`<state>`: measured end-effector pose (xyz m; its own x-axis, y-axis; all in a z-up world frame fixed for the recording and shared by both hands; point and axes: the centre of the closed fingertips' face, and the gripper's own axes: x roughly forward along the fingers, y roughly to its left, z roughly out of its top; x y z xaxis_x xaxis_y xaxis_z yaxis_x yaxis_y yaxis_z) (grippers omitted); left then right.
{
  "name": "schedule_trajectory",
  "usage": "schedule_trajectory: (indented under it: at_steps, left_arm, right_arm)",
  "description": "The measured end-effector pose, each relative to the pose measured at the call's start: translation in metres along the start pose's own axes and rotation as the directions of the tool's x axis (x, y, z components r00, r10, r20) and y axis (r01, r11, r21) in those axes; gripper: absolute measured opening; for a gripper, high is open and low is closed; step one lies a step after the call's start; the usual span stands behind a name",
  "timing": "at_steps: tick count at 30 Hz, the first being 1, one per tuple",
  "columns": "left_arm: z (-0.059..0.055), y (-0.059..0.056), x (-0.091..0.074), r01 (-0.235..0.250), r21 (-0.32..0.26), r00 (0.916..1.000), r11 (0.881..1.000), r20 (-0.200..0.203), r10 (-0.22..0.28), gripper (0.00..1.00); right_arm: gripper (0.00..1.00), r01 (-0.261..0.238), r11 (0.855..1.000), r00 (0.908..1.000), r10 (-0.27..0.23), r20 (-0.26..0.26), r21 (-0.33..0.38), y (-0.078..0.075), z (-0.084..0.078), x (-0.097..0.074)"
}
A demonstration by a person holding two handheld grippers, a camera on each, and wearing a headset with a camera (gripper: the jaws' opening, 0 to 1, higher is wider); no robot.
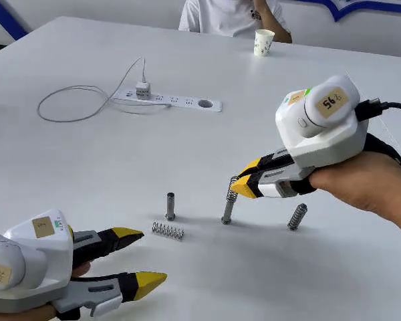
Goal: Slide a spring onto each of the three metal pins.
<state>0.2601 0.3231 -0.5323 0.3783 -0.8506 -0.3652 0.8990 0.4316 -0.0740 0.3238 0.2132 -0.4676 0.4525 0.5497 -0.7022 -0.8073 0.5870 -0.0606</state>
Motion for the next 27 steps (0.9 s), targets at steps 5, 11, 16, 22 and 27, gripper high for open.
schedule_trajectory:
  at_steps: [5, 11, 16, 22, 27]
  left_arm:
    - [-0.001, 0.0, 0.0, 0.0, -0.003, 1.0, 1.0, -0.002, 0.0, 0.47]
    - [-0.002, 0.001, 0.0, 0.0, -0.006, 1.0, 1.0, -0.003, 0.0, 0.47]
    - [-0.003, 0.001, 0.0, 0.0, -0.007, 1.0, 1.0, -0.004, 0.0, 0.47]
    - [-0.003, 0.001, 0.0, -0.002, -0.01, 1.0, 1.0, -0.006, 0.002, 0.47]
    - [-0.003, 0.0, 0.001, -0.003, -0.013, 1.0, 1.0, -0.008, 0.003, 0.47]
  right_arm:
    - [0.12, -0.003, 1.0, 1.0, 0.003, -0.002, 0.004, 0.0, -0.002, 0.002]
    - [0.12, -0.009, 1.0, 0.9999, 0.01, -0.005, 0.01, 0.001, -0.003, 0.005]
    - [0.12, -0.013, 1.0, 0.9999, 0.013, -0.006, 0.016, 0.0, -0.005, 0.007]
    - [0.12, -0.019, 1.0, 0.9998, 0.019, -0.009, 0.02, 0.001, -0.007, 0.009]
    - [0.12, -0.024, 0.999, 0.9996, 0.024, -0.012, 0.023, 0.0, -0.009, 0.012]
